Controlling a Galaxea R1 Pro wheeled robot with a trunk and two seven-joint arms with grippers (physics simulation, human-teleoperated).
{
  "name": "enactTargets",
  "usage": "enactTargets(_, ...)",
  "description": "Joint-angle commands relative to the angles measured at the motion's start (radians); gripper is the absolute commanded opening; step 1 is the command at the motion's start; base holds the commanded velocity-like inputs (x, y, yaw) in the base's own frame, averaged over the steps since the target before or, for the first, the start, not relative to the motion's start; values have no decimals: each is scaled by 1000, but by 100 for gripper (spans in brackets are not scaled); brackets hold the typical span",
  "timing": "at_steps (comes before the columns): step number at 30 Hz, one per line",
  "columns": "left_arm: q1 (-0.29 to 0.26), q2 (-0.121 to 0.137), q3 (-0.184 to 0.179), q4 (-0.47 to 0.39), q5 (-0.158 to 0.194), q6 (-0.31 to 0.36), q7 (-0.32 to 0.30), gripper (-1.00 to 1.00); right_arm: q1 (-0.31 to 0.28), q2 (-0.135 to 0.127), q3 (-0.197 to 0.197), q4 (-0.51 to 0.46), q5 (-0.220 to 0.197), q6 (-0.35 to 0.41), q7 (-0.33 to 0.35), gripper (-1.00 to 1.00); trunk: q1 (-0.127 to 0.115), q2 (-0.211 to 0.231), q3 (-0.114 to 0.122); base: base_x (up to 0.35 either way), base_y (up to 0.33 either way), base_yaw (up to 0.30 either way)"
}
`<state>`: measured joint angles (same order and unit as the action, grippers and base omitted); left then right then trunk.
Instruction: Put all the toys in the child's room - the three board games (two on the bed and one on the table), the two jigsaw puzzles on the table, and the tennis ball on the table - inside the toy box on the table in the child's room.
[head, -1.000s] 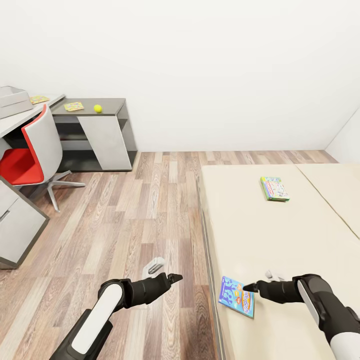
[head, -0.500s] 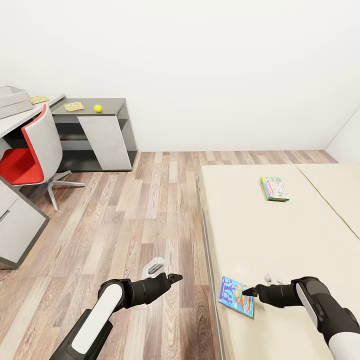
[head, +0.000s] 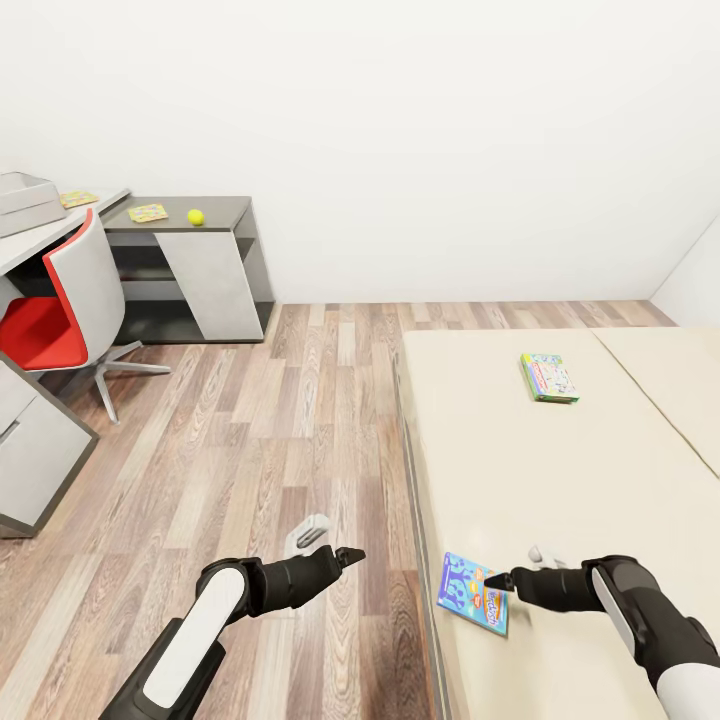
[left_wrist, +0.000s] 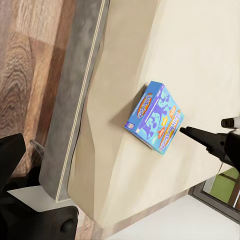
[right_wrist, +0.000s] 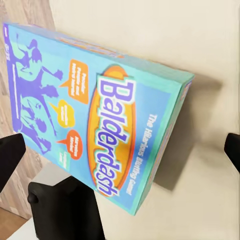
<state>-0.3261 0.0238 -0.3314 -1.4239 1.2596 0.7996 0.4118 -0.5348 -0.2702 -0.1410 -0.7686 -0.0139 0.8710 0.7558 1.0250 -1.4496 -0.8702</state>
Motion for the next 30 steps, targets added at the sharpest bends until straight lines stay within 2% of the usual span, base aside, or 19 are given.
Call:
enactTargets(1,-1,1,-1,-1,11,0,10,100,-1,0,-2,2,-1,-2,2,100,0,0,-1,0,0,0)
enactTargets(21,-1,1,-1,-1,11,0,11,100,-2,0,-2,15,-2,-35,2,100,0,0,-1,0,0,1)
enactTargets(30,-1,1,-1,-1,11,0,11,100,-2,0,-3,15,-4,-37,2,100,0,0,-1,0,0,119)
